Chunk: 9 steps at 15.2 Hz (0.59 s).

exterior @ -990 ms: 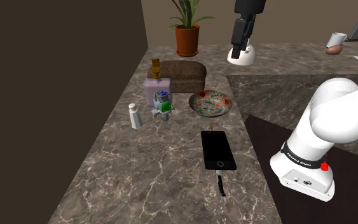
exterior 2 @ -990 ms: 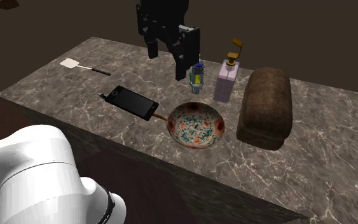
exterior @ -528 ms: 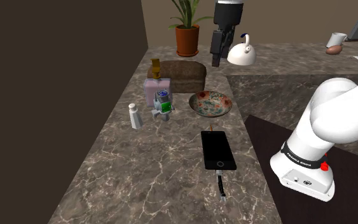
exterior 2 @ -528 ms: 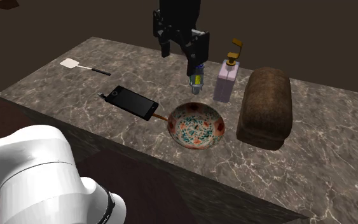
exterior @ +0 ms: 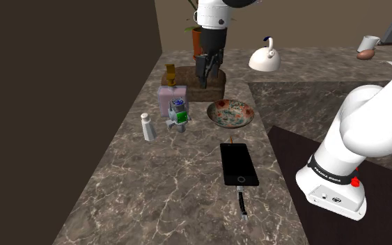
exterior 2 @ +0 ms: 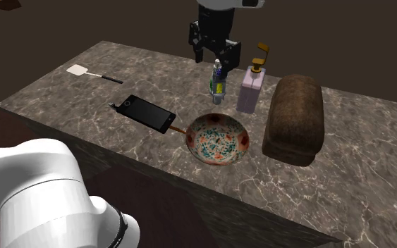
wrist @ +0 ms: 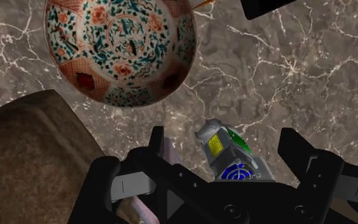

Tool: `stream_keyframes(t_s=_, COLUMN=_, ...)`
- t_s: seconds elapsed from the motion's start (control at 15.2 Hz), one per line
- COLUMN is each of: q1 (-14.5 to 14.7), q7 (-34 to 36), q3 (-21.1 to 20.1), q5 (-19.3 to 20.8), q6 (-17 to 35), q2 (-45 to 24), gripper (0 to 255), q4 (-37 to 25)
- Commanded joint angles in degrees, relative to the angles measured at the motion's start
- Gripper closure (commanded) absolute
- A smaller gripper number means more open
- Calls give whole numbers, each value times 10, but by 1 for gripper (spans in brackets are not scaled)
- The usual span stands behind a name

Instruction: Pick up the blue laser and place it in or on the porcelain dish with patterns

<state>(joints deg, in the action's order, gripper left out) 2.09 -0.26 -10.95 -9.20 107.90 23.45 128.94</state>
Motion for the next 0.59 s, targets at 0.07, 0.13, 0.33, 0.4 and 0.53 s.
stream_keyframes(t_s=0.07, q1=3, q7=13, q3=-16, q5=2, q6=37, q2=-61, gripper=0, q4=-31)
stream_keyframes(t_s=0.13, q1=5, q7=17, q3=-21, q5=4, q6=48, q2=-81, gripper=0, q4=-42)
stream_keyframes(t_s=0.33, q1=8, q7=31, q3=-35, q5=13, q6=79, q2=-143, gripper=0, q4=-79)
stream_keyframes(t_s=0.4, q1=10, q7=36, q3=-39, q5=17, q6=88, q2=-164, gripper=0, q4=-93)
stream_keyframes(t_s=0.53, q1=12, q7=42, q3=-43, q5=22, q6=103, q2=-187, gripper=0, q4=-102)
